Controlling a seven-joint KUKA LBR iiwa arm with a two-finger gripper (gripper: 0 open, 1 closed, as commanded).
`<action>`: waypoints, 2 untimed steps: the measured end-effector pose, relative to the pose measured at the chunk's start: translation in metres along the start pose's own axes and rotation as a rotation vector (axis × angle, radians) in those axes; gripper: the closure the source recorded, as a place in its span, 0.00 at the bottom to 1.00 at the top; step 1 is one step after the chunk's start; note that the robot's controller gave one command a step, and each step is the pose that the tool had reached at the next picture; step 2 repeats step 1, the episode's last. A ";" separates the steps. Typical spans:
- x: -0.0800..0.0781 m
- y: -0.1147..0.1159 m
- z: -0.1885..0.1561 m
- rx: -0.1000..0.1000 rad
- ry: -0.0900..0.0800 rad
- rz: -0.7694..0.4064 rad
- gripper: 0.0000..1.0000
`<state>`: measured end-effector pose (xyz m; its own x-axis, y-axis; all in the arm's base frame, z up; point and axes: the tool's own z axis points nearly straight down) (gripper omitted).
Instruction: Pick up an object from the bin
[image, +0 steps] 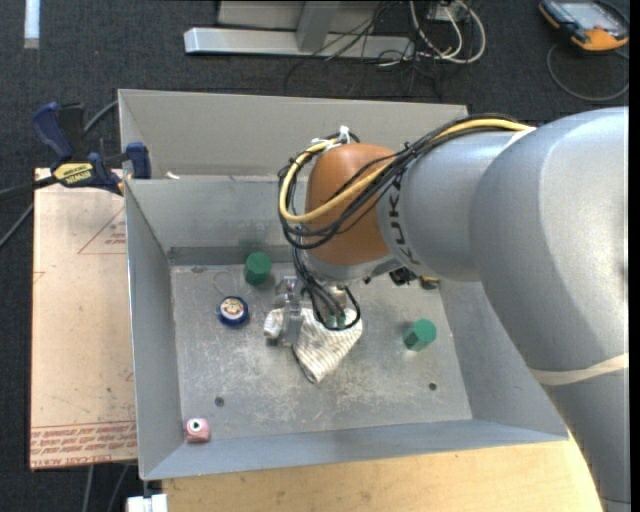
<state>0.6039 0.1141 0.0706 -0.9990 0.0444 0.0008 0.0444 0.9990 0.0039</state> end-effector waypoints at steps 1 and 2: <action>0.005 0.011 -0.191 -0.002 -0.007 -0.005 1.00; 0.005 0.011 -0.191 -0.002 -0.007 -0.005 1.00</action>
Offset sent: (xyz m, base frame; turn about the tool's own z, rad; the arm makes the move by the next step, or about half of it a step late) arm 0.0000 0.0000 0.0000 0.0000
